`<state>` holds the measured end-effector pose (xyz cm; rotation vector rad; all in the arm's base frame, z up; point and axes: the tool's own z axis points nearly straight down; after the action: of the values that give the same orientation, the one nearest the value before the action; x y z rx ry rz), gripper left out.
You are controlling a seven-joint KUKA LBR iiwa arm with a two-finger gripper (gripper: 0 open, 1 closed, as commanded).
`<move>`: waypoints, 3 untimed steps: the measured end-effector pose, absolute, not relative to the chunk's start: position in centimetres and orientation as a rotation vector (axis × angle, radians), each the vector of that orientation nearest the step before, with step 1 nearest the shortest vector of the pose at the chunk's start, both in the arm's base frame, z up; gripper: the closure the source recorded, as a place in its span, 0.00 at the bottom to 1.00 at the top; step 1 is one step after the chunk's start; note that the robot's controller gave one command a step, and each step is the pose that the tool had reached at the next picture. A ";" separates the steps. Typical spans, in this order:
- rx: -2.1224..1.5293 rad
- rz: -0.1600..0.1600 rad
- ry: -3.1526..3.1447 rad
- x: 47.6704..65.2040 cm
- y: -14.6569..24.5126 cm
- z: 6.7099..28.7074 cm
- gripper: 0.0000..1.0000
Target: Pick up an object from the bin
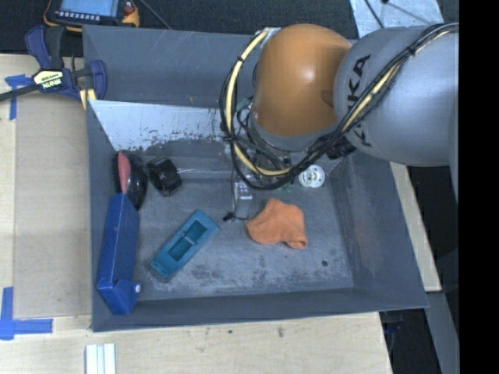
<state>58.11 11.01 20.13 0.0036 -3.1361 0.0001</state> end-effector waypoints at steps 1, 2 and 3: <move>0.000 -0.001 -3.145 58.3 11.0 20.6 0.00; 0.044 -0.001 -3.149 53.9 11.6 18.0 0.00; 0.267 0.000 -3.126 52.0 14.7 14.9 0.00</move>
Offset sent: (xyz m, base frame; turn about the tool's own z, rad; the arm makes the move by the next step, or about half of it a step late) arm -0.0904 0.0147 -0.0507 -0.0533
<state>51.98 14.67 14.94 0.2672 -3.1263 0.0001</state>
